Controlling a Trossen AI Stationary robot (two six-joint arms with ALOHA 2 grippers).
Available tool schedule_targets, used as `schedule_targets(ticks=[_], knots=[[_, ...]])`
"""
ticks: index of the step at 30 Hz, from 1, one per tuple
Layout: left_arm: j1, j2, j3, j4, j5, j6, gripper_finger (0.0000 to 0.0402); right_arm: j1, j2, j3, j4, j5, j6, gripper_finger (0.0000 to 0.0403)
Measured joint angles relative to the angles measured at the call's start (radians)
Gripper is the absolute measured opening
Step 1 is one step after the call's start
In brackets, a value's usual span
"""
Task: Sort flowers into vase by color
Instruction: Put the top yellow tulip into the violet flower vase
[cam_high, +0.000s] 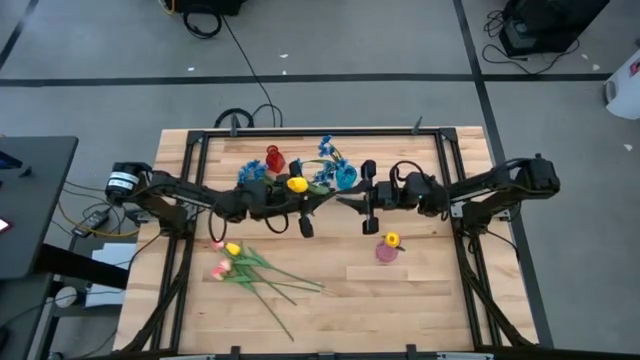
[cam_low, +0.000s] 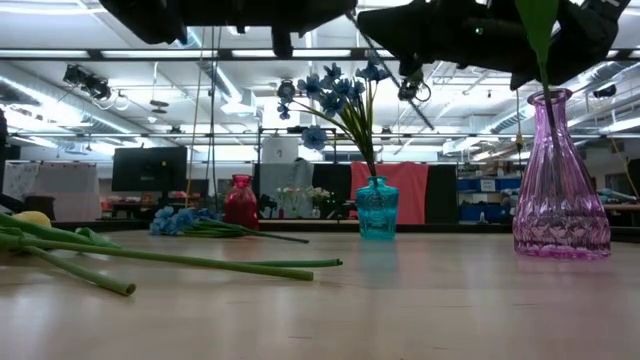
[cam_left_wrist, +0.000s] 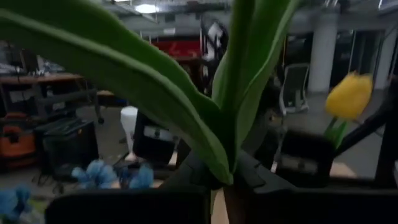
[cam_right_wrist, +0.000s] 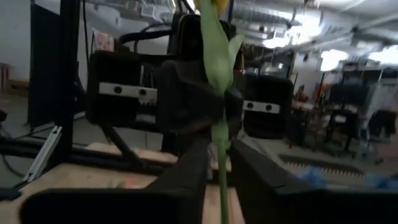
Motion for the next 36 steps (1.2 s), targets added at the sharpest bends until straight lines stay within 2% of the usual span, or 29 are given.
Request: schedule_targets(ticks=[2,7,12,23,36], knots=[[0.000,-0.017,0.002,-0.049,0.001,0.002,0.0025,-0.009,-0.029,0.000,-0.075,0.000,0.019,0.0110],[0.000,-0.052,0.066,-0.287,0.029,0.026,0.0026,-0.035,-0.076,0.000,-0.204,-0.027,0.091,0.0157],[0.003,-0.053,0.153,-0.455,0.073,0.028,0.0025,-0.050,-0.073,0.000,-0.241,-0.054,0.141,0.0169],[0.084,-0.042,0.179,-0.481,0.226,-0.029,0.0025,-0.050,-0.073,0.128,-0.466,-0.084,0.139,0.0165],[0.090,-0.040,0.179,-0.599,0.325,-0.026,0.0025,-0.077,-0.112,0.132,-0.622,-0.177,0.220,0.0165]])
